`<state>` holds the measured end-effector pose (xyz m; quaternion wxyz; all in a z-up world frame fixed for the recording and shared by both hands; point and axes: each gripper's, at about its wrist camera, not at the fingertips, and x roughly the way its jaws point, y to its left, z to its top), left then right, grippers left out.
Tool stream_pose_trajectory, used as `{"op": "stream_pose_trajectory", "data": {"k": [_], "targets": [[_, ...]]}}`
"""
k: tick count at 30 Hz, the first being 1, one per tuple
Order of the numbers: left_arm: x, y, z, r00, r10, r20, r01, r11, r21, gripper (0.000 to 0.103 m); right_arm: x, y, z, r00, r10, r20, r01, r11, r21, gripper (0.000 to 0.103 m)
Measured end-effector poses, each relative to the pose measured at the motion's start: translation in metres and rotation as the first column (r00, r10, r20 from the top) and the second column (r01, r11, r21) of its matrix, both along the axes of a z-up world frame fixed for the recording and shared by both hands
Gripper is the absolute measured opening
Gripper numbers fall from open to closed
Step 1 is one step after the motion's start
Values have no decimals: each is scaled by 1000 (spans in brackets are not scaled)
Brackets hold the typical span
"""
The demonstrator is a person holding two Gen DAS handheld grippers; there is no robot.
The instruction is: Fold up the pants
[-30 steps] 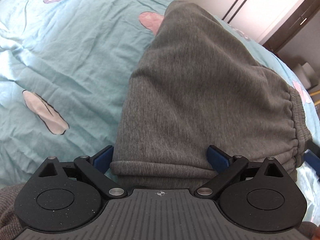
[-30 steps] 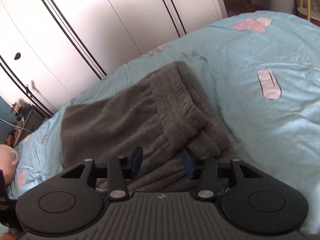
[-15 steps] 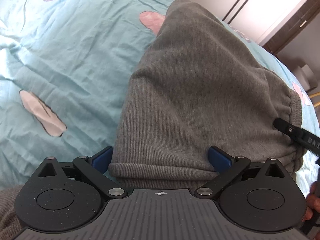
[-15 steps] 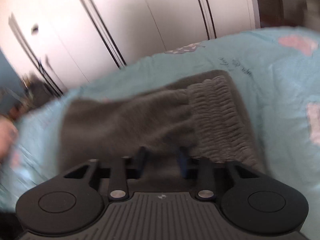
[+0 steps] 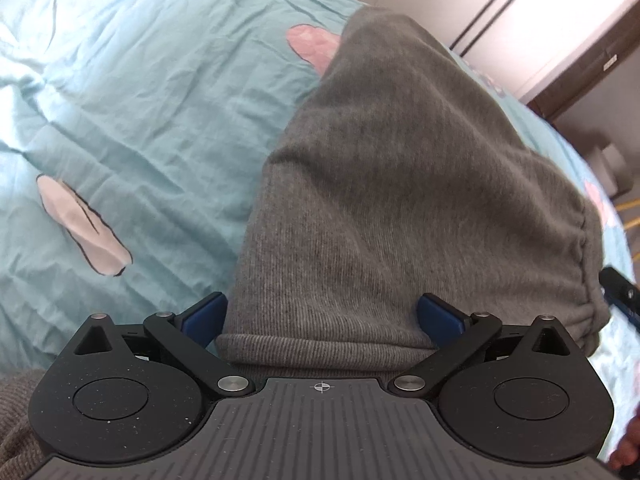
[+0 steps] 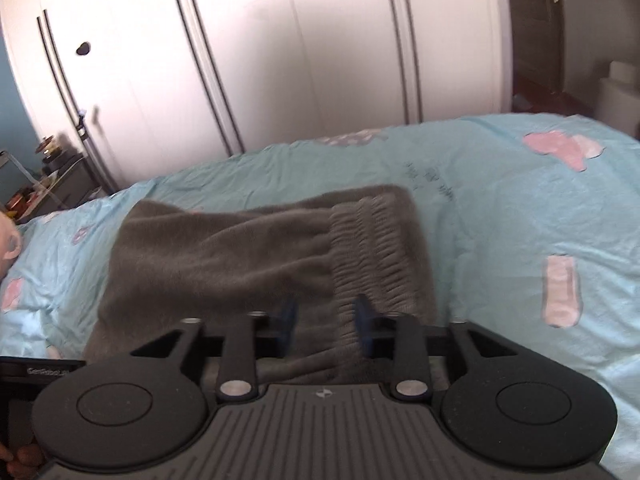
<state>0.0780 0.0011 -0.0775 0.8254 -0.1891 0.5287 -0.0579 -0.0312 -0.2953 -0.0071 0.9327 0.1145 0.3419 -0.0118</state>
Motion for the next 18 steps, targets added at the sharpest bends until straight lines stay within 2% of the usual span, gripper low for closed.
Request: {"op": "stream_pose_trajectory", "data": {"k": [1, 2, 3, 4, 6, 8, 9, 13, 16, 18], "targets": [[0, 4, 1, 1000, 20, 3, -20, 1000, -17, 103, -1, -7, -1, 999, -38, -5, 38, 999, 5, 76], [-1, 9, 4, 999, 49, 14, -48, 998, -30, 103, -1, -14, -2, 995, -97, -25, 97, 995, -2, 90], [-3, 16, 7, 996, 78, 36, -76, 996, -50, 103, -3, -23, -3, 989, -141, -42, 141, 990, 5, 98], [-5, 23, 11, 992, 106, 69, -100, 991, -84, 103, -3, -33, -5, 986, -154, -63, 157, 986, 47, 97], [-4, 38, 17, 980, 143, 135, -120, 980, -160, 103, -3, -58, -13, 986, -127, -107, 147, 969, 198, 98], [7, 46, 18, 983, 120, 141, -93, 979, -183, 103, -1, -79, -23, 989, -82, -121, 121, 926, 357, 98], [16, 47, 16, 988, 93, 126, -69, 981, -183, 103, 2, -87, -28, 989, -67, -130, 114, 909, 400, 98], [49, 46, 3, 996, -33, 79, 52, 968, -246, 103, 26, -102, -50, 980, 14, -197, 72, 903, 423, 98], [66, 42, -8, 991, -111, 74, 125, 967, -223, 103, 42, -107, -63, 977, 75, -198, 29, 879, 475, 98], [77, 40, -16, 988, -146, 46, 152, 958, -242, 103, 51, -111, -68, 974, 118, -194, -6, 866, 500, 98]]}}
